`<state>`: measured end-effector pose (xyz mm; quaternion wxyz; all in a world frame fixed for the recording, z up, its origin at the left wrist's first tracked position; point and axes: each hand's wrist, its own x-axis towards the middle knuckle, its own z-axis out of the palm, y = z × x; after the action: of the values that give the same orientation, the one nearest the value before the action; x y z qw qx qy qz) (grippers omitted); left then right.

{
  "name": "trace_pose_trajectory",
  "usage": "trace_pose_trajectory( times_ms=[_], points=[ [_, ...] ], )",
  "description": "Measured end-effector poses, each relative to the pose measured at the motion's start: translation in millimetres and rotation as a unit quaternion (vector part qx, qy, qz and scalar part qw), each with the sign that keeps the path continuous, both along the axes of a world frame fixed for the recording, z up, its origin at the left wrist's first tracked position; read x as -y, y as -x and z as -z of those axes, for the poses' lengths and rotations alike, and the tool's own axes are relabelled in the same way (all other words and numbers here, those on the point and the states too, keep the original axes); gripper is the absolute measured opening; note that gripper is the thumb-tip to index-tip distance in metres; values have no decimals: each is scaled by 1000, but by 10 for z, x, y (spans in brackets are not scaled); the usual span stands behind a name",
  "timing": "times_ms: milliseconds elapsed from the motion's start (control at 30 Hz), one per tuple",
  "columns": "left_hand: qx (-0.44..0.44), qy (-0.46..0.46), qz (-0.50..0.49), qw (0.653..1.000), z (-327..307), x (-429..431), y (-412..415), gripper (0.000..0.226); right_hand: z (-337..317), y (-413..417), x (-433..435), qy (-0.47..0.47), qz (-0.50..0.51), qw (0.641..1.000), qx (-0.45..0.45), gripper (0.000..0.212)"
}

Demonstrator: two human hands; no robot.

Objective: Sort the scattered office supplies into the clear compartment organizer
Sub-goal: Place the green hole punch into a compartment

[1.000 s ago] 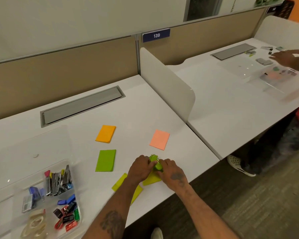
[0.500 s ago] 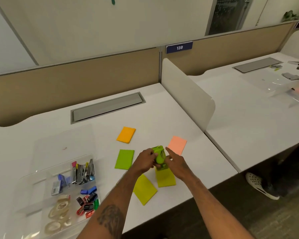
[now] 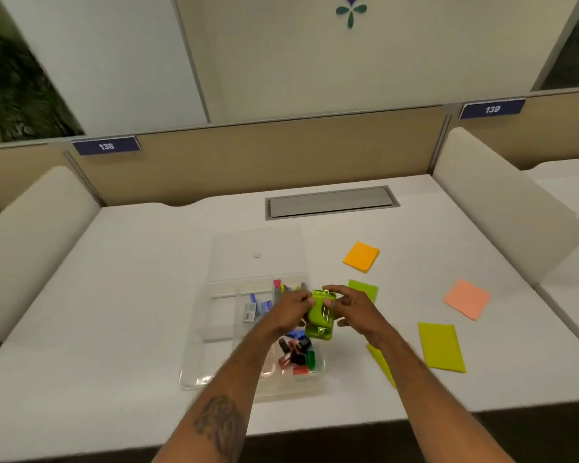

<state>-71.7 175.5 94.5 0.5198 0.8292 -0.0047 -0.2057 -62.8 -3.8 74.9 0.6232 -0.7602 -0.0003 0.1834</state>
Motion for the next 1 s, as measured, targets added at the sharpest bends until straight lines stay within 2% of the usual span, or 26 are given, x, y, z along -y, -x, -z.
trace_pose_trajectory(
  times_ms=[233, 400, 467, 500, 600, 667, 867, 1000],
  points=[
    [7, -58, -10, 998, -17, -1322, 287, 13, -15, 214, -1234, 17, -45, 999, 16, 31],
    [16, -96, -16, 995, 24, -1954, 506, 36, 20, 302, -1856, 68, -72, 995, 21, 32],
    [43, -119, -24, 992, 59, -2168, 592, 54, 62, 316, -2044, 94, -85, 991, 31, 36],
    [54, -135, -19, 989, 85, -2257, 634, 70, 86, 323, -2118, 112, -96, 988, 40, 40],
    [82, -225, 51, 970, 192, -2453, 735, 120, 169, 352, -2279, 177, -139, 973, 56, 52],
    [94, -289, 95, 948, 293, -2533, 775, 135, 225, 376, -2377, 223, -168, 958, 59, 54],
    [88, -396, 158, 900, 537, -2603, 835, 141, 378, 486, -2606, 298, -188, 933, 68, 51],
    [69, -395, 159, 902, 617, -2634, 867, 139, 413, 489, -2667, 326, -173, 926, 79, 49]
  ],
)
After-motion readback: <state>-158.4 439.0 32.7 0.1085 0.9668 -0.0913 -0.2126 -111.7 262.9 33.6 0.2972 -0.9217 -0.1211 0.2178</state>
